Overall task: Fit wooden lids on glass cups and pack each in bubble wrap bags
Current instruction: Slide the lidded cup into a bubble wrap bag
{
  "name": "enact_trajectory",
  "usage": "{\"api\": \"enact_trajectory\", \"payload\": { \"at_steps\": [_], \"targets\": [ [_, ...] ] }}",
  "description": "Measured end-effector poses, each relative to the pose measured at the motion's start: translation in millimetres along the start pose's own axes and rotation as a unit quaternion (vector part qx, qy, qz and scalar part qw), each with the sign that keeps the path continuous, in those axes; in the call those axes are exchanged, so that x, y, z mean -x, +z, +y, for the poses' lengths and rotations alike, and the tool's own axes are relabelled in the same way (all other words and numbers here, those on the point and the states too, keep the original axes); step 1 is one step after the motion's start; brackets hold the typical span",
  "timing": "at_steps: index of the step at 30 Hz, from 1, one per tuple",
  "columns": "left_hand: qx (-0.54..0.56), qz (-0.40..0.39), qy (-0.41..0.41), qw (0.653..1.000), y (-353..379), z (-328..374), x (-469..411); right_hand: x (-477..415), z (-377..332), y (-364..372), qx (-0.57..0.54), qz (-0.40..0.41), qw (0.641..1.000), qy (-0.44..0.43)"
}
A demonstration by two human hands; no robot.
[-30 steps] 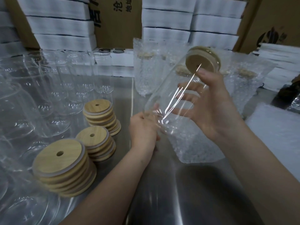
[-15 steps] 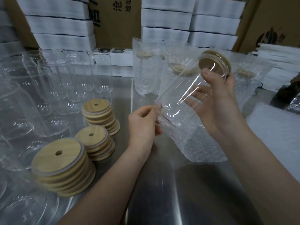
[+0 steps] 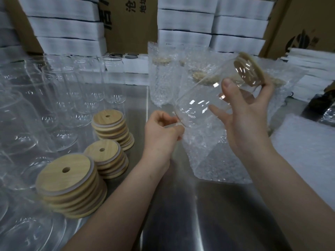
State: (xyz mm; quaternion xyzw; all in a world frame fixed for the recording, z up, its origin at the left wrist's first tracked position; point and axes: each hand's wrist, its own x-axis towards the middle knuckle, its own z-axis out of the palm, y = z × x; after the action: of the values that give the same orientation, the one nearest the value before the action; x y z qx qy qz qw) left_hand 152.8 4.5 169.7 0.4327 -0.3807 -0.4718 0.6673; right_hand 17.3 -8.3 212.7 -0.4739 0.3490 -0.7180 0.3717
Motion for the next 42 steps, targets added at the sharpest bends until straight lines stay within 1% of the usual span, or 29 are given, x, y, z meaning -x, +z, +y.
{"api": "enact_trajectory", "payload": {
  "at_steps": [4, 11, 14, 17, 19, 22, 24, 26, 28, 30, 32, 33, 35, 38, 42],
  "targets": [
    [0.046, -0.029, -0.053, 0.997, -0.6, 3.2, -1.1, -0.3, 2.7, -1.5, 0.043, -0.008, 0.998, -0.046],
    [0.147, -0.042, -0.113, 0.982, -3.2, 9.7, -6.4, -4.3, 1.8, -6.7, 0.1, -0.024, 0.989, -0.103],
    [0.163, -0.028, -0.12, 0.979, -5.2, 9.4, -8.1, -5.4, 2.0, -8.7, 0.129, -0.03, 0.983, -0.124],
    [0.179, 0.004, -0.106, 0.978, -7.7, 8.9, -8.5, -6.0, 1.6, -10.1, 0.146, -0.042, 0.978, -0.14],
    [0.178, 0.013, -0.094, 0.979, -8.9, 8.3, -7.2, -5.5, 1.7, -10.0, 0.154, -0.055, 0.976, -0.147],
    [0.149, 0.01, -0.061, 0.987, -8.1, 9.5, -3.4, -3.3, 3.0, -8.6, 0.165, -0.055, 0.972, -0.158],
    [0.115, -0.004, -0.012, 0.993, -6.8, 10.0, -0.6, -2.2, 4.2, -7.9, 0.167, -0.046, 0.972, -0.161],
    [0.057, -0.027, 0.045, 0.997, -6.2, 10.1, 2.3, -2.2, 4.9, -7.9, 0.167, -0.036, 0.972, -0.163],
    [0.0, -0.072, 0.092, 0.993, -6.7, 8.5, 4.7, -3.0, 5.5, -7.8, 0.153, -0.026, 0.975, -0.158],
    [-0.09, -0.123, 0.134, 0.979, -8.3, 4.3, 5.7, -3.4, 6.3, -7.7, 0.124, -0.011, 0.982, -0.144],
    [-0.194, -0.157, 0.171, 0.953, -9.7, -0.2, 5.6, -2.9, 6.8, -6.8, 0.104, 0.01, 0.986, -0.131],
    [-0.24, -0.16, 0.192, 0.938, -10.2, -2.4, 4.9, -2.6, 7.2, -6.4, 0.098, 0.02, 0.987, -0.127],
    [-0.302, -0.138, 0.234, 0.914, -11.0, -6.4, 3.1, -1.8, 7.3, -5.8, 0.092, 0.029, 0.988, -0.12],
    [-0.321, -0.12, 0.256, 0.904, -11.6, -10.4, 1.5, -1.4, 7.4, -5.0, 0.091, 0.026, 0.989, -0.117],
    [-0.31, -0.118, 0.246, 0.911, -10.9, -11.8, 3.9, -1.0, 5.6, -4.2, 0.09, 0.015, 0.989, -0.119]
  ]
}}
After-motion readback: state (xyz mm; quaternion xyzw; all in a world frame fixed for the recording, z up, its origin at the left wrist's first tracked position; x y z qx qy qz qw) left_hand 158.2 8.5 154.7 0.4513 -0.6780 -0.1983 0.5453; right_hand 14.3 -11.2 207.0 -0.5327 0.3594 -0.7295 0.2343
